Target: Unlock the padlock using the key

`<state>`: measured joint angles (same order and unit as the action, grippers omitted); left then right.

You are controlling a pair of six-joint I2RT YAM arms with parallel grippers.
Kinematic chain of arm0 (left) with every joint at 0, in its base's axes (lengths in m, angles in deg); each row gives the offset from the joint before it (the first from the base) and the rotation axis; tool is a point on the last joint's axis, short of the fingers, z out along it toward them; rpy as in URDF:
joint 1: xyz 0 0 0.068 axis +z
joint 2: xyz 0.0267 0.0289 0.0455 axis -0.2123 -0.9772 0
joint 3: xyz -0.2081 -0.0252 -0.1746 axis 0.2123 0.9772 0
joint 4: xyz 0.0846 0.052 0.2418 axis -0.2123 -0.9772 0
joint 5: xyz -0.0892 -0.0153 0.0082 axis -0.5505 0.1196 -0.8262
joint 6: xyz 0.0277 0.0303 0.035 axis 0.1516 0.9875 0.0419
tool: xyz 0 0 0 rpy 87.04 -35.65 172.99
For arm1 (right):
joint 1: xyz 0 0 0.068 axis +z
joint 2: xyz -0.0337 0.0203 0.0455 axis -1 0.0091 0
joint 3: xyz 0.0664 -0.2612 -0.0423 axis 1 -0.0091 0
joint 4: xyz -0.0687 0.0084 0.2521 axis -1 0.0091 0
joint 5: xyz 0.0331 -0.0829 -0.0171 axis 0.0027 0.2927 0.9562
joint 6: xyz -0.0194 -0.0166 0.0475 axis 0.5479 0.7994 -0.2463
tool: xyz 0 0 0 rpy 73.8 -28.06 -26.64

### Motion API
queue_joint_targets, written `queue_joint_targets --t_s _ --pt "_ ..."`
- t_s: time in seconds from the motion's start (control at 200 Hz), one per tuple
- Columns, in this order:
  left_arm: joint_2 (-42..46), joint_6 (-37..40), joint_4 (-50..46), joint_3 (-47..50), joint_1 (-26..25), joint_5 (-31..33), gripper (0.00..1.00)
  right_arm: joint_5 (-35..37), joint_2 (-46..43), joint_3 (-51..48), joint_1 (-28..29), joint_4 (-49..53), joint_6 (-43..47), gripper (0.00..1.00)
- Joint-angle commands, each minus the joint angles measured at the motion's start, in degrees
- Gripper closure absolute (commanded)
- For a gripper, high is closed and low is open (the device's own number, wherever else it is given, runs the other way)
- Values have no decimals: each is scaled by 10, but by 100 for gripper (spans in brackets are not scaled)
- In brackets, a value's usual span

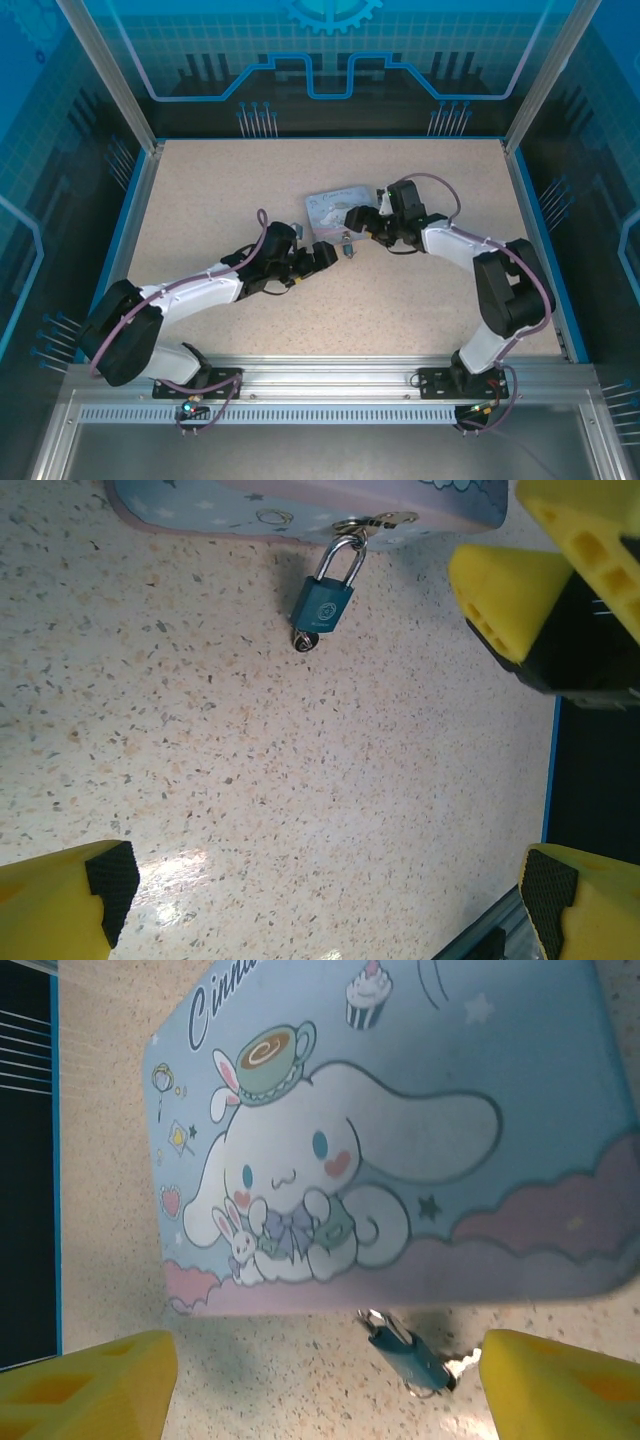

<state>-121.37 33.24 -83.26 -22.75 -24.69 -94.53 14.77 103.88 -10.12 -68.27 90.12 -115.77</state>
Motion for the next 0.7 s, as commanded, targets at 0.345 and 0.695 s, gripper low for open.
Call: queue_joint_targets --t_s 0.345,0.695 --pt "-41 52 -53 -90 73 -12 1 3 -38 -72 9 -7 87 47" --pt "-127 65 -73 -187 134 -52 1 32 48 -5 52 26 117 49"
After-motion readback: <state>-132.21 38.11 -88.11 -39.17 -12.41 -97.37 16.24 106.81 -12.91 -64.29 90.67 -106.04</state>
